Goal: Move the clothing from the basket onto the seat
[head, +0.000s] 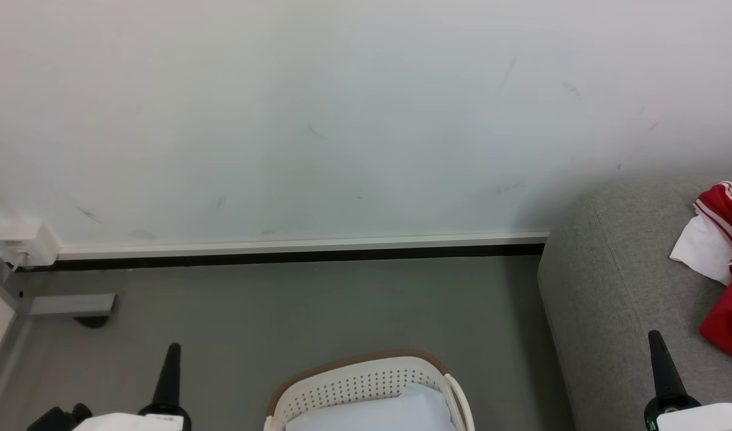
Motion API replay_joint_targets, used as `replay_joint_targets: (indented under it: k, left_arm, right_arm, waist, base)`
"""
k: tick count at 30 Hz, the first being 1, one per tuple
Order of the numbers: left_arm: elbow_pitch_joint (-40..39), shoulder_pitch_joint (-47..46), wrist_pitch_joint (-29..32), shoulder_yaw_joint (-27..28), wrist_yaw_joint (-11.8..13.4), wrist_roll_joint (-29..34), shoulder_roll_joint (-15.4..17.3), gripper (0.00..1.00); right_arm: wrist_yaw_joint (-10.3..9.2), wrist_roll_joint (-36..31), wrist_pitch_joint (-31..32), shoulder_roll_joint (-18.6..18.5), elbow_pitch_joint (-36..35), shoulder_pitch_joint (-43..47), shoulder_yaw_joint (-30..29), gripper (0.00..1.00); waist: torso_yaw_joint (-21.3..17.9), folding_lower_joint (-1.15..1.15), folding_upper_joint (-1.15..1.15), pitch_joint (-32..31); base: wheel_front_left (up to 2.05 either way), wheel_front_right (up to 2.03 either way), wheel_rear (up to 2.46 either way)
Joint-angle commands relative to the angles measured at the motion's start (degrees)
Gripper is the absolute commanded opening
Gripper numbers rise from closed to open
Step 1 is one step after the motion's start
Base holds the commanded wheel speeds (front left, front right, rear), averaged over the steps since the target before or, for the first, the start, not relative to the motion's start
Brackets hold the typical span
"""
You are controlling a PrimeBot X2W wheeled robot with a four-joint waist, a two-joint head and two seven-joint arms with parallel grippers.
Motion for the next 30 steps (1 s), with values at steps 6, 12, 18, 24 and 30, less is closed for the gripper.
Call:
replay_joint_targets:
  k: [6, 12, 18, 24, 30]
  left_arm:
    - [-0.9, -1.3, 1.2, 0.4, -0.5, -4.2, 0.5, 0.00]
    - [-1.0, -1.5, 2.0, 0.6, -0.6, -7.5, 0.5, 0.00]
    - [-1.2, -1.7, 2.8, 0.8, -0.8, -10.6, 0.5, 0.00]
    - [-1.3, -1.8, 3.6, 0.9, -0.9, -13.4, 0.5, 0.00]
    - [-1.4, -2.0, 4.4, 1.0, -1.1, -16.0, 0.5, 0.00]
  right_arm:
    - [-0.06, 3.7, 1.0, 0.2, -0.7, -1.4, -1.1, 0.00]
    - [-0.07, 6.6, 1.9, 0.4, -0.8, -1.6, -1.7, 0.00]
    - [-0.08, 9.3, 2.7, 0.6, -0.8, -1.8, -2.4, 0.00]
    - [-0.08, 11.8, 3.5, 0.8, -0.8, -2.0, -3.0, 0.00]
    - [-0.09, 14.2, 4.2, 1.0, -0.8, -2.0, -3.5, 0.00]
  waist:
    - [-0.1, 0.00, 0.00, 0.1]
    - [-0.2, 0.00, 0.00, 0.1]
    - [-0.3, 0.00, 0.00, 0.2]
    - [-0.4, 0.00, 0.00, 0.3]
    - [-0.5, 0.00, 0.00, 0.4]
  base:
    - [0.00, 0.00, 0.00]
    - [0.00, 0.00, 0.00]
    - [0.00, 0.00, 0.00]
    - [0.00, 0.00, 0.00]
    - [0.00, 0.00, 0.00]
